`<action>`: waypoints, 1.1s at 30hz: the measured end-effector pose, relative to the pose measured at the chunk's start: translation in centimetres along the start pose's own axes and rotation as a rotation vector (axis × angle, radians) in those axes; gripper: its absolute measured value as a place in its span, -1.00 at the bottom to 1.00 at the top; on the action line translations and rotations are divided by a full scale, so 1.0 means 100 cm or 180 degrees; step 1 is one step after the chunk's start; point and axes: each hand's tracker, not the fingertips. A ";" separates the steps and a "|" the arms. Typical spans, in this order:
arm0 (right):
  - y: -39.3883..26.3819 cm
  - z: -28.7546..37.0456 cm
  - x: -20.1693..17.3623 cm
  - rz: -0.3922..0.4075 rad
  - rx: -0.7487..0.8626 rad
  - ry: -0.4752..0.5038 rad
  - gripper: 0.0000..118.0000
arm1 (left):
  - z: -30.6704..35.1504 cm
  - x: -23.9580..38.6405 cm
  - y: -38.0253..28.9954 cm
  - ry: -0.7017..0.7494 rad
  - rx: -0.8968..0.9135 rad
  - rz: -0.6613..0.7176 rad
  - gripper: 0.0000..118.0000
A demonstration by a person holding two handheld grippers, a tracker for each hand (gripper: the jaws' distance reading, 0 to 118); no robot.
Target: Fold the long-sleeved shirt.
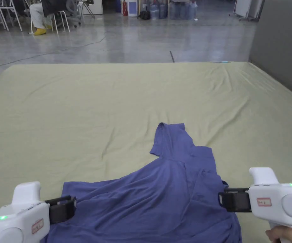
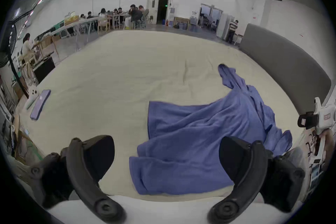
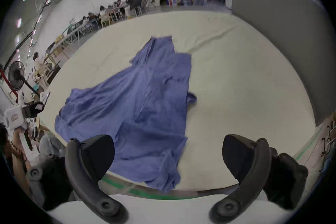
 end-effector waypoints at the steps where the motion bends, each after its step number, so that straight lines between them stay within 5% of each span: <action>1: 0.003 0.000 0.001 -0.0022 0.0004 -0.0021 0.97 | 0.000 -0.002 0.003 -0.0045 0.0009 0.0024 0.95; 2: 0.005 0.001 0.001 -0.0022 0.0029 -0.0019 0.72 | -0.001 -0.002 0.005 -0.0079 0.0021 0.0021 0.58; 3: 0.006 -0.001 0.001 -0.0018 0.0051 -0.0034 -0.25 | -0.007 -0.002 0.006 -0.0069 0.0015 0.0006 -0.70; 4: 0.005 -0.007 0.001 -0.0034 0.0037 -0.0084 -0.96 | -0.012 0.001 0.005 -0.0029 -0.0023 -0.0014 -1.00; 17: 0.015 -0.038 -0.001 -0.0131 -0.0154 0.0141 -0.96 | -0.037 0.003 0.016 -0.0164 -0.0087 0.0079 -1.00; 24: 0.128 -0.105 -0.009 -0.0110 0.0005 0.0151 -0.95 | -0.061 0.009 0.035 -0.0197 -0.0111 0.0061 -1.00; 29: 0.225 -0.187 -0.043 0.0144 -0.0040 0.0408 -0.95 | -0.086 0.015 0.048 -0.0237 -0.0138 0.0064 -1.00; 30: 0.242 -0.206 -0.048 0.0142 -0.0046 0.0414 -0.84 | -0.091 0.016 0.050 -0.0231 -0.0156 0.0055 -1.00; 31: 0.259 -0.228 -0.054 0.0178 -0.0082 0.0407 -0.39 | -0.097 0.017 0.053 -0.0220 -0.0163 0.0049 -1.00; 33: 0.287 -0.274 -0.063 0.0233 -0.0317 0.0319 0.87 | -0.109 0.016 0.058 -0.0205 -0.0182 0.0056 -1.00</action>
